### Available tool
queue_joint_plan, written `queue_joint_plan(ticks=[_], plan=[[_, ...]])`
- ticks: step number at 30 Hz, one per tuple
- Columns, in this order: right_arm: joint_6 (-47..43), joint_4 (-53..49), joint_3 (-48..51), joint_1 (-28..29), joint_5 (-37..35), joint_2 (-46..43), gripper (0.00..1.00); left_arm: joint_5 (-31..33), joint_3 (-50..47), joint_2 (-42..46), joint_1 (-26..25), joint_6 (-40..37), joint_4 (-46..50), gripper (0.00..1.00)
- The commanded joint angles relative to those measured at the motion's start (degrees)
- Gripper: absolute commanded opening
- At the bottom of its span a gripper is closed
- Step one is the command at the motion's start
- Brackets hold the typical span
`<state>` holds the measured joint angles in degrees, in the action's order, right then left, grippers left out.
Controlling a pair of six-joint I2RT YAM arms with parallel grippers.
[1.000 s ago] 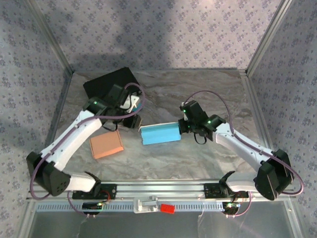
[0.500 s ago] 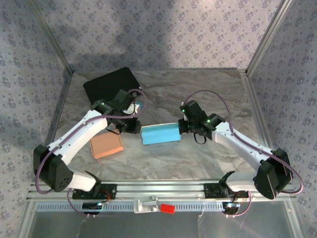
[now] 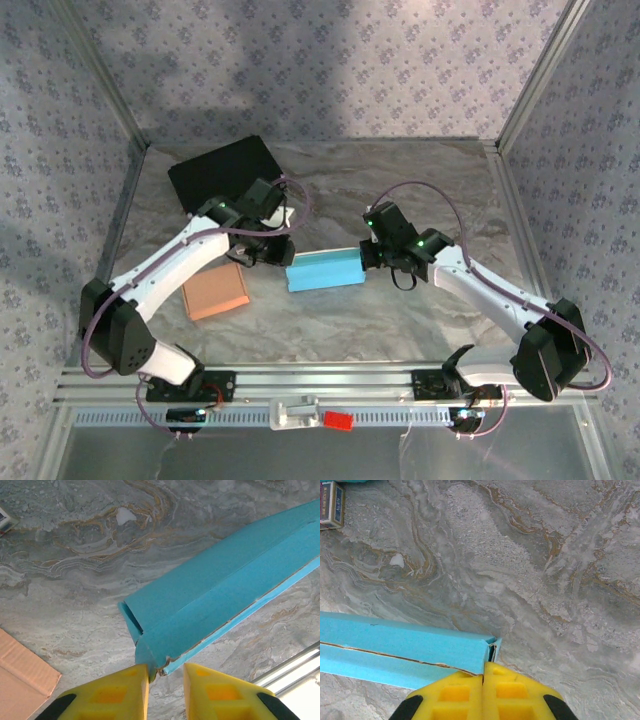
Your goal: Fold the paper box
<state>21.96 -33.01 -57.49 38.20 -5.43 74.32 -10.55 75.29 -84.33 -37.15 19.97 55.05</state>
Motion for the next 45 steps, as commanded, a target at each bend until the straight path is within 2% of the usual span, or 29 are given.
queue_joint_plan(ticks=[1,3,23,28,32,45], plan=[[1.1,-4.7,-0.4,0.1,-0.7,1.5,0.0,1.7,1.6,-0.6,-0.3,-1.2,0.1,0.21],[1.1,-4.6,-0.4,0.1,-0.7,1.6,0.0,2.6,1.9,-0.7,-0.3,-1.5,0.2,0.18],[1.6,-4.7,-0.5,-0.6,-0.6,1.8,0.0,4.3,0.9,-2.3,-0.7,-2.9,0.2,0.16],[1.8,-4.7,-0.5,-0.6,-0.7,1.7,0.0,4.3,1.2,-2.2,-0.8,-2.7,-0.3,0.1],[2.1,-4.7,-0.5,-0.3,-1.1,1.7,0.0,3.4,1.6,-2.3,-0.8,-1.1,-0.5,0.07],[2.9,-5.3,-1.0,1.2,-2.6,2.4,0.0,-2.3,4.2,-3.9,0.3,5.3,2.9,0.06]])
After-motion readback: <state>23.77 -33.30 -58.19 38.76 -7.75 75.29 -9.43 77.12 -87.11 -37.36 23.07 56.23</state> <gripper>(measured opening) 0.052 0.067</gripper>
